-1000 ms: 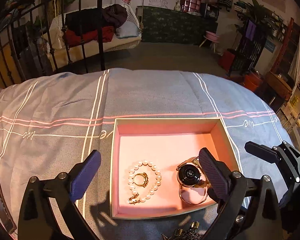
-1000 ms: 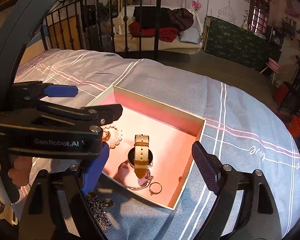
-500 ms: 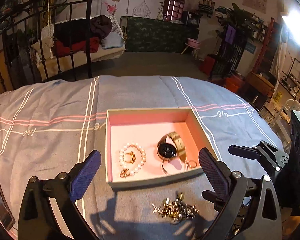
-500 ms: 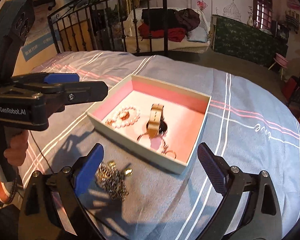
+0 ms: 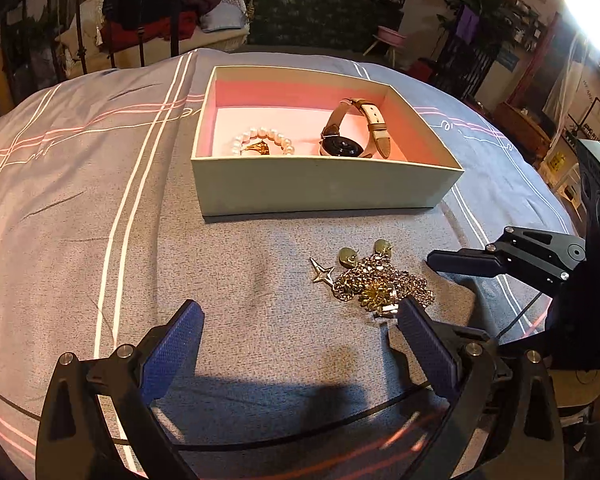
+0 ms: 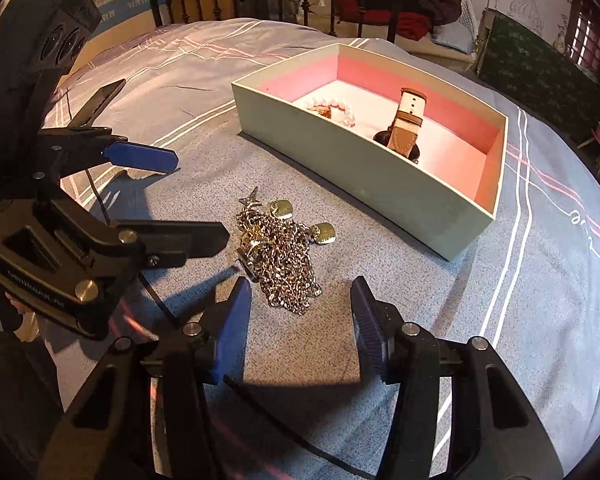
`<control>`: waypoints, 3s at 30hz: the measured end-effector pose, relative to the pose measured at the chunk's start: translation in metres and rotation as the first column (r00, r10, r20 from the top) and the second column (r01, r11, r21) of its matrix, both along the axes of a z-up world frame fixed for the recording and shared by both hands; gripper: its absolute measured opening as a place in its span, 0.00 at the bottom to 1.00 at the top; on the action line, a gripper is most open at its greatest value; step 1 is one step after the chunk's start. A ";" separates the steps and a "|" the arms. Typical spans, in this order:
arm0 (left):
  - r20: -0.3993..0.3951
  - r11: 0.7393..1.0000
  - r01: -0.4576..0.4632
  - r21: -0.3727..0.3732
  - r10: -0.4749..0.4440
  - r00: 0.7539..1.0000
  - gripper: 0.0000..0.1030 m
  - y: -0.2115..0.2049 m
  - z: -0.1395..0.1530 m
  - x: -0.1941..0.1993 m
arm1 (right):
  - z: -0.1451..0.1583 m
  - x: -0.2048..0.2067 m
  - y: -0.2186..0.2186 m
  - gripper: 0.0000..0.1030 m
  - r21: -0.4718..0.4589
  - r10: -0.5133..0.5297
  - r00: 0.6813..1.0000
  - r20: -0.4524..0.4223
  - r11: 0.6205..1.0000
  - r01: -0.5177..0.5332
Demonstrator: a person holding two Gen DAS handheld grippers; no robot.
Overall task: Organize jewelry
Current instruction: 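Move both grippers toward the tangled gold chains beside the box, then grasp the gold chains with the left gripper while the right gripper grasps them too, then carry the gold chains over the box and open both grippers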
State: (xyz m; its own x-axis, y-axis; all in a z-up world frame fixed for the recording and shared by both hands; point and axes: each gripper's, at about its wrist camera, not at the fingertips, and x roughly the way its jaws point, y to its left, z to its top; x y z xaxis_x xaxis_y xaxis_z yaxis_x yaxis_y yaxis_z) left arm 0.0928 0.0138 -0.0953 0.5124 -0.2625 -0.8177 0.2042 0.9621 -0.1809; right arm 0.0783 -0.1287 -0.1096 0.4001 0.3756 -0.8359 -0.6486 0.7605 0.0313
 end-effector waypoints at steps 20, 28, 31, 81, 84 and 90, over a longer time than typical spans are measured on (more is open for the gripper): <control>0.012 0.999 0.034 -0.004 -0.034 0.999 0.93 -0.011 0.004 -0.008 | 0.091 -0.015 -0.035 0.11 0.157 -0.079 0.983 0.165 0.986 0.053; 0.126 0.982 0.186 -0.027 -0.181 0.975 0.94 -0.050 0.019 -0.013 | 0.126 -0.023 -0.034 0.11 0.178 -0.069 0.970 0.232 0.984 0.027; 0.171 0.977 0.207 -0.056 -0.195 0.966 0.89 -0.067 0.020 -0.002 | 0.135 -0.025 -0.036 0.11 0.195 -0.077 0.967 0.241 0.980 0.029; 0.230 0.999 -0.021 -0.044 0.031 0.973 0.04 -0.008 0.098 0.097 | 0.110 0.108 0.001 0.12 0.161 -0.186 0.967 0.176 0.974 0.159; 0.203 0.999 -0.032 -0.033 0.038 0.979 0.04 -0.008 0.089 0.104 | 0.103 0.116 0.004 0.12 0.148 -0.188 0.969 0.162 0.975 0.165; 0.164 0.999 -0.039 -0.026 0.042 0.985 0.04 -0.010 0.079 0.111 | 0.088 0.122 0.007 0.12 0.113 -0.179 0.974 0.138 0.980 0.164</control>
